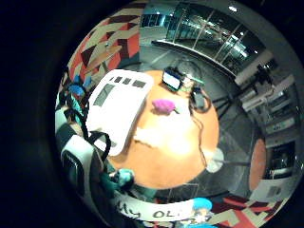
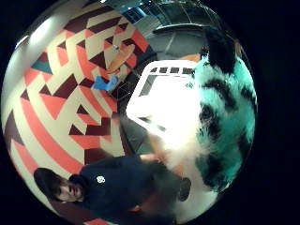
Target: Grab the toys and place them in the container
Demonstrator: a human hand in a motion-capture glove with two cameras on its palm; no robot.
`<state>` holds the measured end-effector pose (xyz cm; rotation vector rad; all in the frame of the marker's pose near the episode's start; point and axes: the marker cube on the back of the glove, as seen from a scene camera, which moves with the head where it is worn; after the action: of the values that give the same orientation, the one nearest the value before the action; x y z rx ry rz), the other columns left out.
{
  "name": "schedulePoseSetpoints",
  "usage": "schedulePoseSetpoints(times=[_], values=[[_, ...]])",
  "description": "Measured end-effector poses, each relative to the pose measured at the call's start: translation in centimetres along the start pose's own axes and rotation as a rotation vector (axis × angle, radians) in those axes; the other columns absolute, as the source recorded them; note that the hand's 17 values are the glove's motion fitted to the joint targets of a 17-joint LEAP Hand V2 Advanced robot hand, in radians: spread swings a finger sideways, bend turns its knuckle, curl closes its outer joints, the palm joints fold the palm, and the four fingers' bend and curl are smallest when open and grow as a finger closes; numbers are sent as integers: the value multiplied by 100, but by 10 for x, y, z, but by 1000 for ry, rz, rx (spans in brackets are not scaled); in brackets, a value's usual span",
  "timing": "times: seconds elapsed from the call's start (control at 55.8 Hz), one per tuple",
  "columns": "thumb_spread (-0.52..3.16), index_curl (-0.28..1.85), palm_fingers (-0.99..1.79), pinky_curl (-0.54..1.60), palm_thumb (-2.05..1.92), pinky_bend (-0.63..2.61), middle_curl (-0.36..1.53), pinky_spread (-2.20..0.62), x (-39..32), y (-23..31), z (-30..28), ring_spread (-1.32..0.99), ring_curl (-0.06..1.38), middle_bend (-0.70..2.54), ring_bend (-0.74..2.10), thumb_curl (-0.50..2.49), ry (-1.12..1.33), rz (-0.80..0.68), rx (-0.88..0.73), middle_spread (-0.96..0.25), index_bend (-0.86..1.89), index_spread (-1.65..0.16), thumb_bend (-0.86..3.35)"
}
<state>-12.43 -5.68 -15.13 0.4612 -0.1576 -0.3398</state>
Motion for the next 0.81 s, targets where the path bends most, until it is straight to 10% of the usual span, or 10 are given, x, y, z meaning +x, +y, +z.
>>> schedulePoseSetpoints(times=[0.269, 0.466, 0.574, 0.807], values=[[58, 48, 108, 62, 75, 116, 86, -41, -29, -77, 78, -29, 59, 122, 150, 109, -29, 159, 50, -19, 48, -49, 4], [62, 54, 86, 59, 70, 112, 83, -40, -29, -104, 144, -28, 57, 113, 147, 109, 6, 217, -205, -18, 24, -42, -1], [89, 59, -31, 59, 52, 100, 70, -22, -37, -103, 163, -20, 49, 71, 101, 100, 13, 146, -308, -12, 29, -32, -5], [123, 48, -14, 39, 33, 75, 50, -3, 2, -96, 123, -8, 23, 32, 46, 74, 23, 186, -231, -4, 24, -28, -2]])
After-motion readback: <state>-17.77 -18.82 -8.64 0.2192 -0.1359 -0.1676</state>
